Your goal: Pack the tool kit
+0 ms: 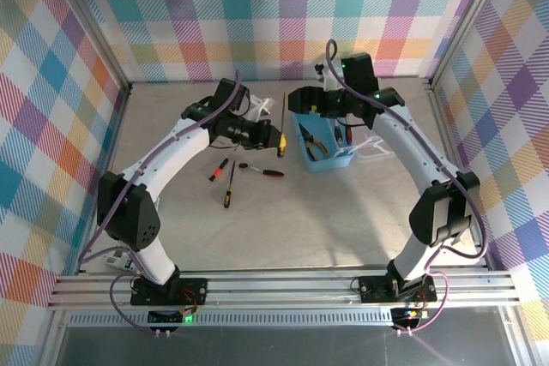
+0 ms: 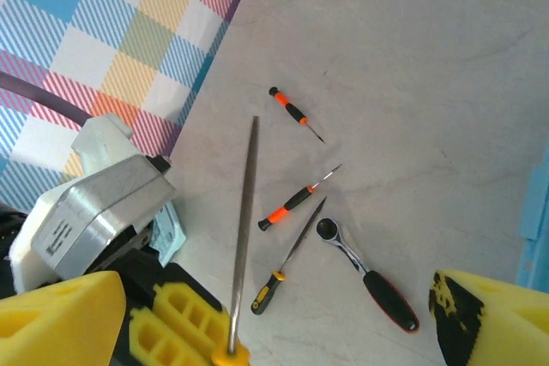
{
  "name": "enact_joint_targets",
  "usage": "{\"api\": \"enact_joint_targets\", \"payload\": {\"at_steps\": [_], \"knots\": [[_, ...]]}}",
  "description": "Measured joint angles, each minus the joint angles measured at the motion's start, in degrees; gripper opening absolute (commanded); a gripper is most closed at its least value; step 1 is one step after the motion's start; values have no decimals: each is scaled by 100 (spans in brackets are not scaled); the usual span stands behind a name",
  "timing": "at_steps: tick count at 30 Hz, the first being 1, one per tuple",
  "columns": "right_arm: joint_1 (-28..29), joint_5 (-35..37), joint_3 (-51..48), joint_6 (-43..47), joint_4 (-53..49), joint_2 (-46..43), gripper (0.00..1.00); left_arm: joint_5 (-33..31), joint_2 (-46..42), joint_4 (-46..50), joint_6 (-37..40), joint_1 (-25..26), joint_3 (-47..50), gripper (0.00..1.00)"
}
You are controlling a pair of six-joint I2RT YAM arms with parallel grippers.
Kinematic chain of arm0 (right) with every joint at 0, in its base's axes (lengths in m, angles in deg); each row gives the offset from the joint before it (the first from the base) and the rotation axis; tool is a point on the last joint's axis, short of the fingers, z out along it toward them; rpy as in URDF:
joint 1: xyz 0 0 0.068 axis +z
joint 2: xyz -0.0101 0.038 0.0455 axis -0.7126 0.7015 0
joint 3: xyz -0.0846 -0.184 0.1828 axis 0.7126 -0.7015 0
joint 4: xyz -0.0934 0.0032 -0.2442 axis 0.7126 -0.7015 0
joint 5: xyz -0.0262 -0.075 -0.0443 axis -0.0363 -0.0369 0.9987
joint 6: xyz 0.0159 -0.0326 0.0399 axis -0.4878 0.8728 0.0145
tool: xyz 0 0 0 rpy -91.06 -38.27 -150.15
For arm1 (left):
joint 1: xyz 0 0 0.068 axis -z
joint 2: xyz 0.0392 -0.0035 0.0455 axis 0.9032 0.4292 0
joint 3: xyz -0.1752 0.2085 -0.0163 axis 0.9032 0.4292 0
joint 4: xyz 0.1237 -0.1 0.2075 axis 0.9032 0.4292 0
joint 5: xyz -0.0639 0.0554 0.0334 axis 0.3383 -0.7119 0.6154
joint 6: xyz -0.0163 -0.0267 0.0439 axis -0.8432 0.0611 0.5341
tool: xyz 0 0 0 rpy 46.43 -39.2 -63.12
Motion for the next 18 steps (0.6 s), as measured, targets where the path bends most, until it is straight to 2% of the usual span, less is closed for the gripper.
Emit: {"api": "enact_joint_targets", "payload": {"at_steps": [4, 6, 9, 14, 15, 16, 17, 18], "knots": [[162, 2, -2, -164, 79, 170, 71, 199, 146, -273, -136, 83, -168, 0], [229, 11, -4, -214, 79, 232, 59, 219, 179, -319, -179, 83, -177, 0], [304, 42, -17, -271, 114, 280, 34, 247, 199, -378, -219, 98, -177, 0], [369, 101, -173, -358, 179, 282, 0, 282, 199, -396, -219, 166, -186, 0], [391, 74, -170, -380, 203, 282, 0, 260, 199, -385, -214, 170, -184, 2], [407, 125, -170, -413, 208, 280, 0, 243, 201, -387, -208, 179, -184, 10], [404, 136, -170, -407, 208, 278, 0, 214, 199, -376, -190, 179, -184, 22], [396, 142, -170, -402, 216, 278, 0, 186, 199, -385, -155, 179, -184, 41]]}}
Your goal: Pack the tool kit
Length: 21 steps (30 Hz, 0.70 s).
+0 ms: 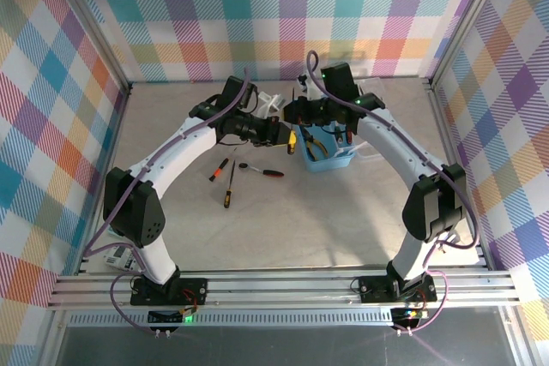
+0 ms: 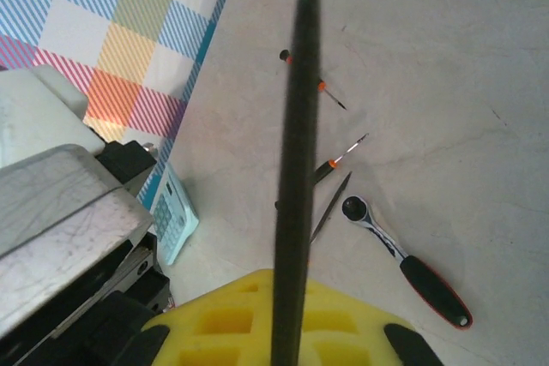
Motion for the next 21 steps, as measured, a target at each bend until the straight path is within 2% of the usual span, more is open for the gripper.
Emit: {"api": "enact_joint_targets", "payload": {"at_steps": [2, 4, 5, 9, 14, 17, 21], "knots": [[-33, 59, 0, 96, -48, -9, 0, -35, 0, 15, 13, 0, 0, 72], [-179, 114, 0, 216, -133, -9, 0, -107, -24, 26, 44, -52, -4, 96], [-302, 157, 0, 289, -197, -20, 0, -179, -39, 61, 63, -90, -4, 100], [-1086, 651, 131, 855, -743, -76, 0, -807, -175, 466, 157, -501, -4, 100], [-1875, 1987, 754, 1718, -1357, -24, 0, -2470, -254, 1274, 330, -1399, -52, 100], [-2033, 2728, 1215, 2236, -1504, 192, 0, -3451, -249, 1768, 470, -1589, -52, 100], [-2041, 3351, 1860, 2885, -1657, 822, 0, -4120, -238, 2079, 610, -1530, -50, 100]]}}
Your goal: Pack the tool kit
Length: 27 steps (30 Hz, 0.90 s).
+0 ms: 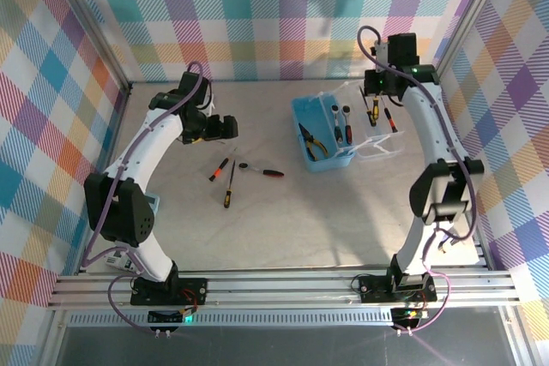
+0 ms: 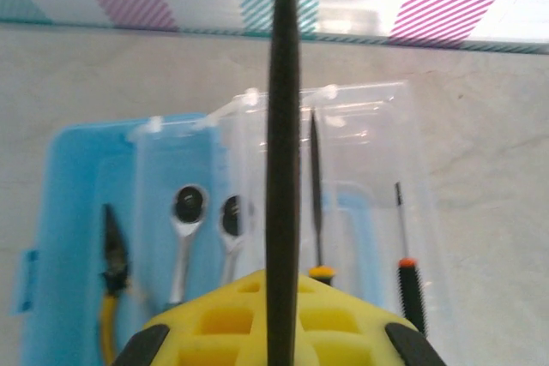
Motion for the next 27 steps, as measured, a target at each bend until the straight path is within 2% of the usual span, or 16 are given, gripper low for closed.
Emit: {"api": "enact_joint_targets", "payload": {"at_steps": [4, 9, 27], "knots": [[2, 271, 498, 459, -52, 721, 0, -280, 103, 66, 37, 9, 13, 100], [2, 271, 640, 804, -52, 1283, 0, -391, 254, 79, 39, 9, 94, 100], [149, -35, 1093, 1001, -157, 1797, 0, -376, 614, 109, 83, 9, 136, 100]]}}
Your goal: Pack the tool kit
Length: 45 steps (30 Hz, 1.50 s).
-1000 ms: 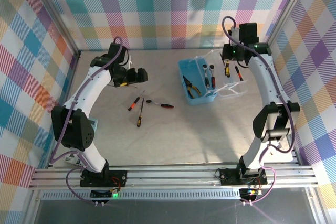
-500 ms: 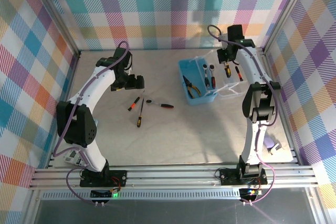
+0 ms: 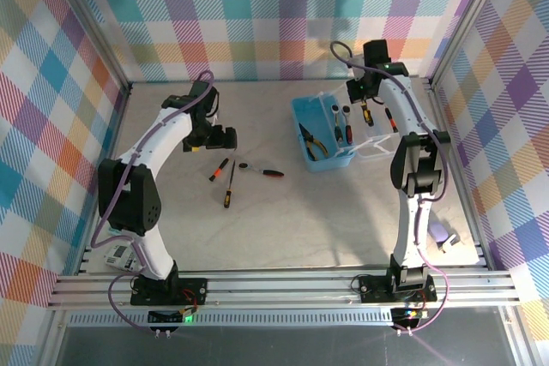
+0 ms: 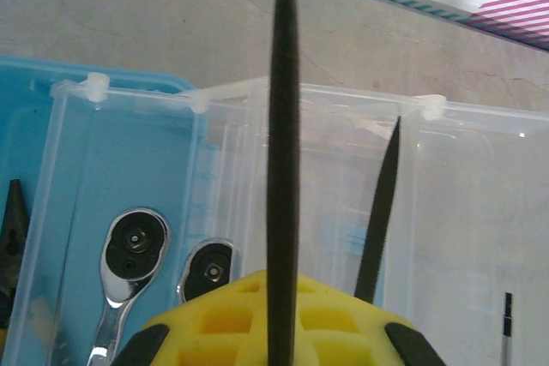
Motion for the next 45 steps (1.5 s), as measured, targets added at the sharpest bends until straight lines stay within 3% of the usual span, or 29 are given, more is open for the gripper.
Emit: {"api": "enact_joint_targets", "payload": {"at_steps": [13, 20, 27, 29, 31, 33, 39, 45], "knots": [[35, 142, 334, 157, -219, 348, 2, 66, 138, 79, 63, 0, -13, 100], [35, 463, 750, 391, -424, 610, 32, 68, 212, 79, 66, 0, -13, 100], [11, 566, 872, 422, -553, 654, 48, 107, 284, 98, 63, 2, -17, 100], [11, 603, 874, 409, -553, 638, 63, 114, 284, 94, 57, 24, -17, 100], [0, 616, 874, 400, -575, 581, 88, 149, 284, 87, 4, 46, -11, 100], [11, 518, 844, 367, -647, 435, 99, 168, 278, 61, -96, 116, 20, 99], [339, -116, -133, 153, -706, -761, 99, 24, 273, 11, -369, 411, 365, 86], [629, -619, -1340, -181, -461, -1974, 99, -531, 634, -101, -352, 345, 350, 74]]}}
